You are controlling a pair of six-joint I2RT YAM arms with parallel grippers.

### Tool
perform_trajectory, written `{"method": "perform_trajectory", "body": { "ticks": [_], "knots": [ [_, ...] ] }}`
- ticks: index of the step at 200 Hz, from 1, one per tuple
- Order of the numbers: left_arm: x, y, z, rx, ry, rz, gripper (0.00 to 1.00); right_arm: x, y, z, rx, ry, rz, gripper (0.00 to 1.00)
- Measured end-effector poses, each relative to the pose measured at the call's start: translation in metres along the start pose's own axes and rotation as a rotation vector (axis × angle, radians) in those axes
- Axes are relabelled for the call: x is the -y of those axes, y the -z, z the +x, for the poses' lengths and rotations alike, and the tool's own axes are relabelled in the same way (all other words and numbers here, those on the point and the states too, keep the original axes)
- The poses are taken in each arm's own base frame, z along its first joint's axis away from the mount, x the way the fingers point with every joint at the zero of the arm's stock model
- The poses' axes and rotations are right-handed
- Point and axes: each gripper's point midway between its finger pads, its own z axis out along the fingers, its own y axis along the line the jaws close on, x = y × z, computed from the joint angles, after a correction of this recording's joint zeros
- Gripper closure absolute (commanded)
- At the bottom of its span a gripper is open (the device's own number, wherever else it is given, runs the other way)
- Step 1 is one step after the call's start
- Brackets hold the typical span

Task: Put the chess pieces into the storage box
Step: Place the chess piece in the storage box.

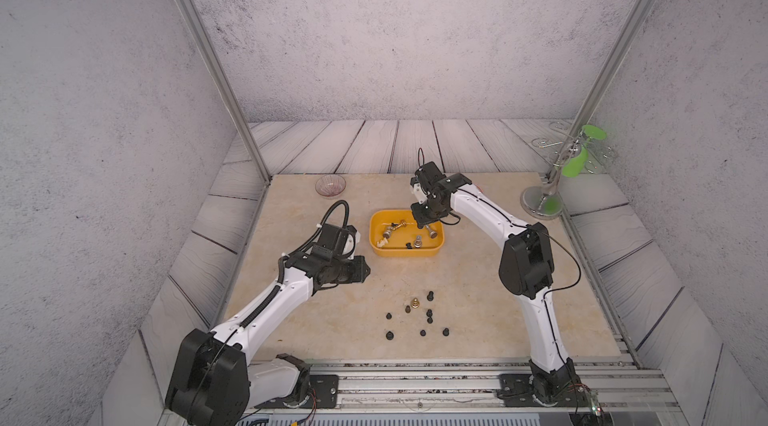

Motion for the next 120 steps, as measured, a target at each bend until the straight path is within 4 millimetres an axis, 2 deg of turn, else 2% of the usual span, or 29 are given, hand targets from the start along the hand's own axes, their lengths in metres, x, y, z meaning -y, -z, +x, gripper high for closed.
{"method": "perform_trajectory", "body": {
  "ticks": [40,120],
  "knots": [
    [-0.001,0.001,0.004,-0.003,0.003,0.003,0.73,-0.003,0.000,-0.009,0.025,-0.008,-0.014,0.87],
    [-0.001,0.002,0.008,-0.004,0.012,0.006,0.73,-0.007,-0.012,-0.024,0.087,-0.076,-0.063,0.87]
  ]
}}
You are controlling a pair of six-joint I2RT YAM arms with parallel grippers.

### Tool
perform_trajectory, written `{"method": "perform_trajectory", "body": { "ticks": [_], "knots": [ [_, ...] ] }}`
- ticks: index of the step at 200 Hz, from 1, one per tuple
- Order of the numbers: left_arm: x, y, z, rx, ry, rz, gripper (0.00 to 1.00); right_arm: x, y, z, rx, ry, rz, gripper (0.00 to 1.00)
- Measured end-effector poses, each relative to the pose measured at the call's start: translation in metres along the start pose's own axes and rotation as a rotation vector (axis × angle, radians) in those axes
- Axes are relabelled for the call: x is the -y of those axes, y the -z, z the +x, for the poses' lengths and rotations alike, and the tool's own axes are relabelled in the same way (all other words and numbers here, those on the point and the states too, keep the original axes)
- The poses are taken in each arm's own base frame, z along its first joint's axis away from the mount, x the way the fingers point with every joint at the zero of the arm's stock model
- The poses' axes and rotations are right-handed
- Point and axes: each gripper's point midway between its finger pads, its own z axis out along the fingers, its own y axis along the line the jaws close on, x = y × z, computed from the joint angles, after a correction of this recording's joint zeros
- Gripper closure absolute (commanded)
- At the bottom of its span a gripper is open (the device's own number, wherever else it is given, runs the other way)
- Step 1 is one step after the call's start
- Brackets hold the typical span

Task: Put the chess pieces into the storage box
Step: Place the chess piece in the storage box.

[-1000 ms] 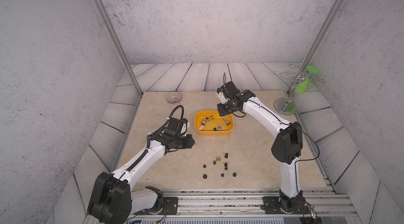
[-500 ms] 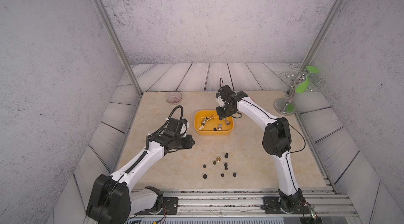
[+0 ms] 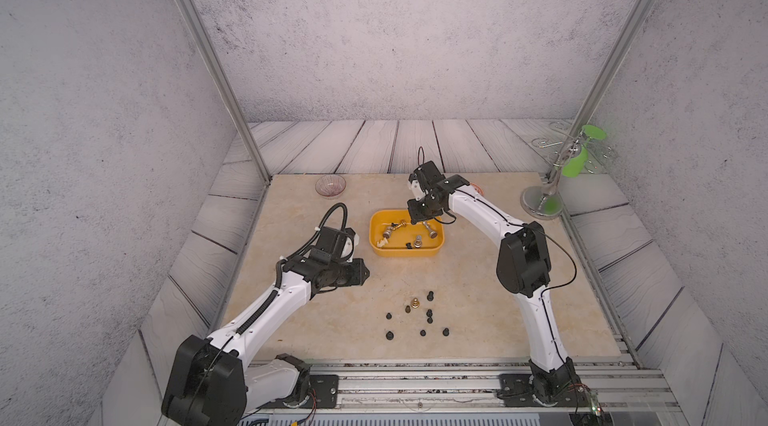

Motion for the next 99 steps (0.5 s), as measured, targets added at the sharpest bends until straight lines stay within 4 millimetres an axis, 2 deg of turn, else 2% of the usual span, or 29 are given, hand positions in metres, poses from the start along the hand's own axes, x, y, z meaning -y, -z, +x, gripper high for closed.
{"method": "perform_trajectory", "body": {
  "ticks": [48,99],
  "knots": [
    [0.0000,0.0006,0.0005,0.001,0.003,0.001,0.73,0.0049,-0.0057,-0.0022,0.003,-0.037,-0.007,0.75],
    [0.0000,0.0009,0.0006,0.002,0.004,0.001,0.73,0.0077,-0.0052,-0.0047,0.011,-0.051,-0.009,0.74]
  ]
}}
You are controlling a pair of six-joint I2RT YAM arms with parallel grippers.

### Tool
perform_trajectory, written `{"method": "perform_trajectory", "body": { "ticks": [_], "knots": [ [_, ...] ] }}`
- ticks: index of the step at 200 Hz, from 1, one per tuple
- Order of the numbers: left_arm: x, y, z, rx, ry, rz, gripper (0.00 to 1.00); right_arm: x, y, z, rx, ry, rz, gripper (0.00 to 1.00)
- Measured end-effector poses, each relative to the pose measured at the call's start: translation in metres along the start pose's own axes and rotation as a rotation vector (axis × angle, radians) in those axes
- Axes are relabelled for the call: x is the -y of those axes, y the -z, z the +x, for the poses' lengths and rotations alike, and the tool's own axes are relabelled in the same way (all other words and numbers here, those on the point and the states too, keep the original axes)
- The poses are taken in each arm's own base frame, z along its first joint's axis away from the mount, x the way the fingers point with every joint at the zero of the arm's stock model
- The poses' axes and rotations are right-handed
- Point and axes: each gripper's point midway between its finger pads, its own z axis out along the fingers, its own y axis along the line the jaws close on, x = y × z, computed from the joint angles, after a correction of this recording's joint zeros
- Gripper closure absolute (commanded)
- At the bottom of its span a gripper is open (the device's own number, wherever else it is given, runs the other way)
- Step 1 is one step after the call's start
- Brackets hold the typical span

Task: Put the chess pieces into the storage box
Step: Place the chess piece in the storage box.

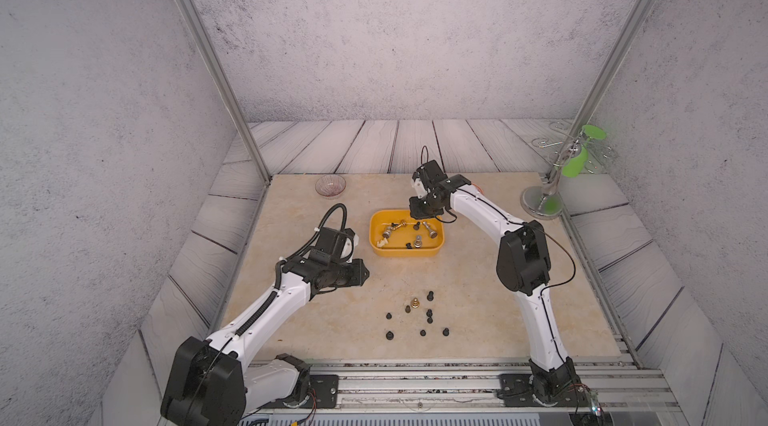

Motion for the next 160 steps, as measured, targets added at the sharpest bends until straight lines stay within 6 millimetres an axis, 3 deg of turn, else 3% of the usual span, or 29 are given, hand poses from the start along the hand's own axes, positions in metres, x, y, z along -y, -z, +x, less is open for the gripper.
{"method": "perform_trajectory", "body": {
  "ticks": [99,160],
  "knots": [
    [0.000,0.001,0.001,0.001,0.001,0.001,0.73,-0.001,-0.001,0.000,0.003,-0.003,-0.013,0.74],
    [-0.001,0.003,0.004,-0.006,0.001,-0.007,0.73,0.007,-0.011,0.031,-0.067,-0.014,-0.004,0.74]
  ]
}}
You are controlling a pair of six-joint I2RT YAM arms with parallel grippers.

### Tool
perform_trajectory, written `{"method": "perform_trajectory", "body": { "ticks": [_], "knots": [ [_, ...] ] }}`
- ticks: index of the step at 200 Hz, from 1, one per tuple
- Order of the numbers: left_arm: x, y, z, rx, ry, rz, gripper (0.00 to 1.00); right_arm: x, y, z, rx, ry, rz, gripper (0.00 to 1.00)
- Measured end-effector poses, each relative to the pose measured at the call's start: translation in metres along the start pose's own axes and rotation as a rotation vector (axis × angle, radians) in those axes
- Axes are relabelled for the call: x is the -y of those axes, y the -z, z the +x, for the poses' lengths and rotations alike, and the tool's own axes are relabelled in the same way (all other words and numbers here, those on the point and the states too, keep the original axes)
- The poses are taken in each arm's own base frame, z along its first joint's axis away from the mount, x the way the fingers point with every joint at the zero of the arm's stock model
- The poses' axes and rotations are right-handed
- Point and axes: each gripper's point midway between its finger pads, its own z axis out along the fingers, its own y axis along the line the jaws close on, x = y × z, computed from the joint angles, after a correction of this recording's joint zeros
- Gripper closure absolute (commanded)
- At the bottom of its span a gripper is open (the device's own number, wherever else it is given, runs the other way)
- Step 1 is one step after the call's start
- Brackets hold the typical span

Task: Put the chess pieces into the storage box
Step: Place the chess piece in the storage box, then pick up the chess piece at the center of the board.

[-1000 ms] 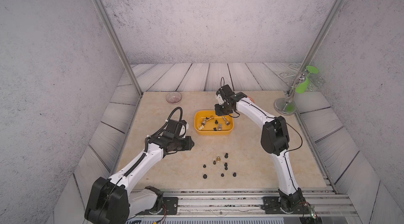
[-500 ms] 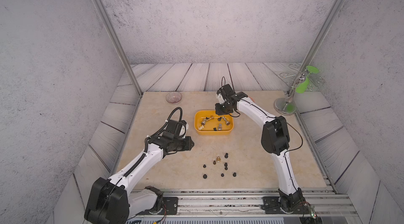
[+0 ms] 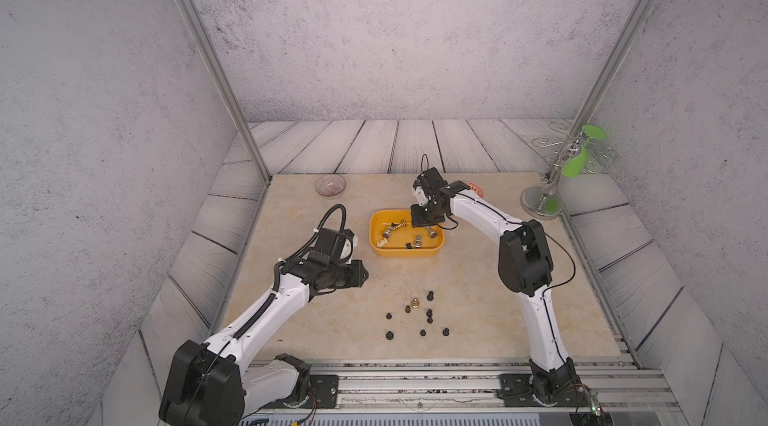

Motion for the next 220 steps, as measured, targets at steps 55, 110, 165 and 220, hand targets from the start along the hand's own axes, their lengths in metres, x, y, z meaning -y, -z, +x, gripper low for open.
{"method": "perform_trajectory", "body": {
  "ticks": [55,110,165,220],
  "knots": [
    [0.003,0.000,0.005,-0.017,-0.023,0.000,0.73,-0.004,0.044,0.013,0.053,0.015,-0.014,0.74],
    [0.030,0.002,0.003,-0.018,-0.124,0.033,0.73,0.004,0.078,0.047,0.080,0.012,-0.019,0.73],
    [0.056,-0.018,0.011,-0.087,-0.229,0.034,0.73,0.041,0.097,0.100,0.036,-0.032,0.028,0.73],
    [0.080,-0.038,0.024,-0.154,-0.311,0.039,0.73,0.065,0.126,0.135,0.072,-0.082,0.071,0.71]
  ]
}}
